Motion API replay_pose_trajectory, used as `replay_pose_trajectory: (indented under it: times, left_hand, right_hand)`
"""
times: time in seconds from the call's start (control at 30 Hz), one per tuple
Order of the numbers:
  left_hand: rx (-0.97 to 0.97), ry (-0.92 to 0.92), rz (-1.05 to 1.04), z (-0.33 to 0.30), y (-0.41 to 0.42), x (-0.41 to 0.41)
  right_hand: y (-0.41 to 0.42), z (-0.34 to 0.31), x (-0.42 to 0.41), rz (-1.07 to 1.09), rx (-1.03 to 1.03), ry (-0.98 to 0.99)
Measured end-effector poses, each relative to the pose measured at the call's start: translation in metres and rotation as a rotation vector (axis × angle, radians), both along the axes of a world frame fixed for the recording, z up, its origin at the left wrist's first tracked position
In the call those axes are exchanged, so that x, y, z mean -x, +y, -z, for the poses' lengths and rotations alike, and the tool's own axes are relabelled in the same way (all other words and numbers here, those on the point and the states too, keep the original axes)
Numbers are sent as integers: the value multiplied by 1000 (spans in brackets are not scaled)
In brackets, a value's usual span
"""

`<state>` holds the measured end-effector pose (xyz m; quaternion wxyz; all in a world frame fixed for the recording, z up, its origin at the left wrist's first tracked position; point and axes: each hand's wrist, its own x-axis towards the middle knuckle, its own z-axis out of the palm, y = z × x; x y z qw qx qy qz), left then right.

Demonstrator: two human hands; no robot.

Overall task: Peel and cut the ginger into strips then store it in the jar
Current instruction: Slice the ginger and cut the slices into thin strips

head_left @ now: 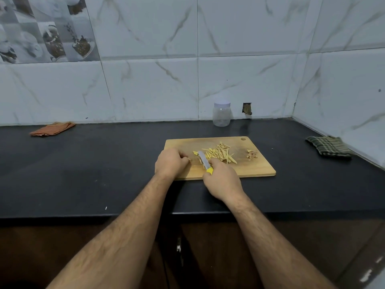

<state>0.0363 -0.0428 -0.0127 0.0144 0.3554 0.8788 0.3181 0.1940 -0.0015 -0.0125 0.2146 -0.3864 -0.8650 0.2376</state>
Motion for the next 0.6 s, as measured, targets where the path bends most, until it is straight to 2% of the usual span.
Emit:
replay_pose_trajectory:
  times: [0.13, 0.27, 0.47, 0.6]
  left_hand:
    - [-50, -81, 39, -6, -1, -2]
    - [33, -153, 74, -14, 1, -10]
    - [70, -373, 65, -17, 7, -12]
    - [55, -412, 23, -18, 9, -13]
  right_hand:
    - [-4, -2, -2, 0, 6, -2]
    - [-8, -10, -7, -21, 61, -30]
    - [-12, -18, -16, -4, 69, -178]
    - [-14, -21, -15, -2, 34, -229]
